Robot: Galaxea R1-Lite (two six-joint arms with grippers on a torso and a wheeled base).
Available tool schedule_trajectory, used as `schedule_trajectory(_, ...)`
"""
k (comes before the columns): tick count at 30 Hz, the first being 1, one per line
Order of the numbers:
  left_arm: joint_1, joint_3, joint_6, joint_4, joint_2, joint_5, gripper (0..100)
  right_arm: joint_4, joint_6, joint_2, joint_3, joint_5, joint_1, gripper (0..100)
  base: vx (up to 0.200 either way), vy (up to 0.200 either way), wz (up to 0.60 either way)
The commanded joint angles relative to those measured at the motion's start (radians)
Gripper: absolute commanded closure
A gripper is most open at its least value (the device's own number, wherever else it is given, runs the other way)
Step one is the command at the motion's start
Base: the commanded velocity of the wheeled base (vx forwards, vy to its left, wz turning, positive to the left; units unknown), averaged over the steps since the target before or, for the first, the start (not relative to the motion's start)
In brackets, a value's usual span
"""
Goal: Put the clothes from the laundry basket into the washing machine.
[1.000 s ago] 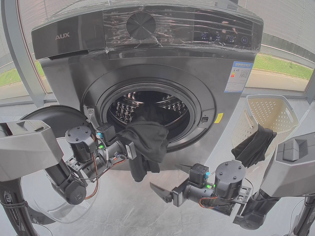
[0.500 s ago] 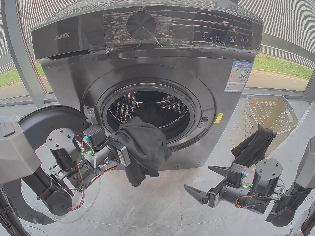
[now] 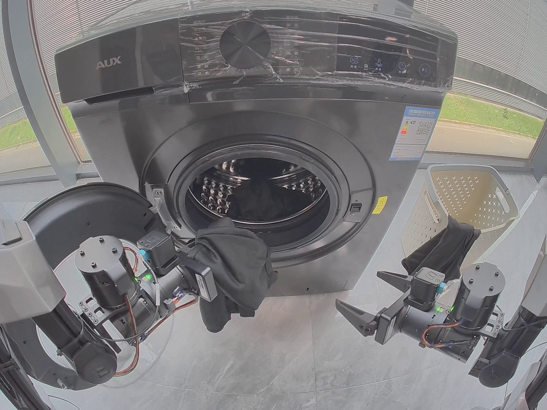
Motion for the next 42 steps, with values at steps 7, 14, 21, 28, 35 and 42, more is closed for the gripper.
schedule_trajectory(7,-0.003,-0.020,0.001,-0.003,0.027,0.000,100,-0.001,0.000,0.007,0.001,0.001,-0.004,0,0.171,0.000,0.00)
schedule_trajectory(14,-0.014,-0.020,0.006,-0.004,0.039,0.002,100,-0.001,0.000,0.007,0.007,0.003,-0.004,0,0.029,0.000,0.00)
schedule_trajectory(21,-0.014,-0.026,0.004,-0.004,0.053,0.002,100,-0.001,-0.002,0.006,0.006,0.004,-0.004,0,0.029,0.000,0.00)
schedule_trajectory(28,-0.017,-0.024,0.006,-0.004,0.056,0.002,100,-0.001,-0.002,0.006,0.007,0.004,-0.004,0,0.057,0.000,0.00)
schedule_trajectory(35,-0.017,-0.024,0.006,-0.004,0.057,0.002,100,-0.001,-0.002,0.002,0.007,0.004,-0.004,0,0.000,0.000,0.00)
schedule_trajectory(42,-0.040,-0.027,0.009,-0.004,0.059,0.002,100,-0.001,0.000,-0.008,0.009,0.000,0.011,0,0.000,0.000,0.00)
